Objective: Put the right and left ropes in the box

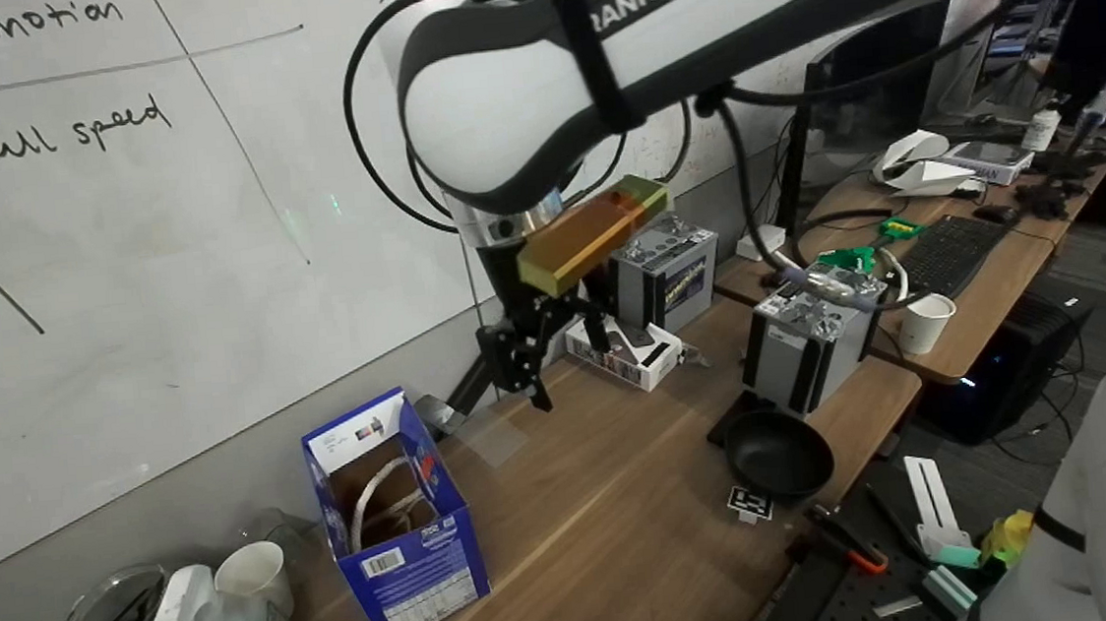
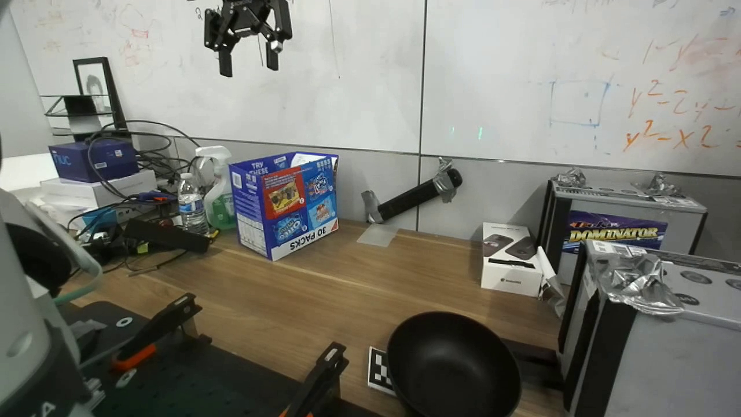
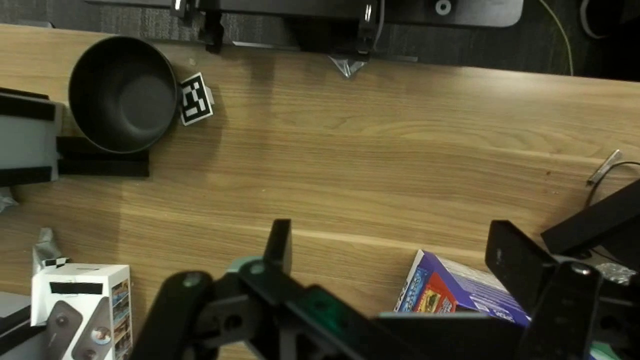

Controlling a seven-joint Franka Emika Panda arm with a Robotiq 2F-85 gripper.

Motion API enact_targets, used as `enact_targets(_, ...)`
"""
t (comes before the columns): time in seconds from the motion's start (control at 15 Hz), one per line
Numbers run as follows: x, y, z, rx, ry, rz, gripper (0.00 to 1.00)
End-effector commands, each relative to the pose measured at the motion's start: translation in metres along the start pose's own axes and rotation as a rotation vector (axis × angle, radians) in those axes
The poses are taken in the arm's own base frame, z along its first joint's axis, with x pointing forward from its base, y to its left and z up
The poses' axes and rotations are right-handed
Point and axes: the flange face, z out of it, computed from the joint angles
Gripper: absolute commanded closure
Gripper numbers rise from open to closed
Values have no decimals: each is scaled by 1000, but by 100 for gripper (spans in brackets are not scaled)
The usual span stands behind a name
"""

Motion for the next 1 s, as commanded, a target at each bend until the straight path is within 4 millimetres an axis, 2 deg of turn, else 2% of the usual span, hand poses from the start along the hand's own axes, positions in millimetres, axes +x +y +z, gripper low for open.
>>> enact_targets(0.0,-68,9,0,40,92,56,0)
enact_targets(0.47,-164,36,8,30,190,95,0)
enact_targets(0.67,-189,44,12,32,221,108,0)
enact_targets(0.93,-211,50,16,34,251,124,0)
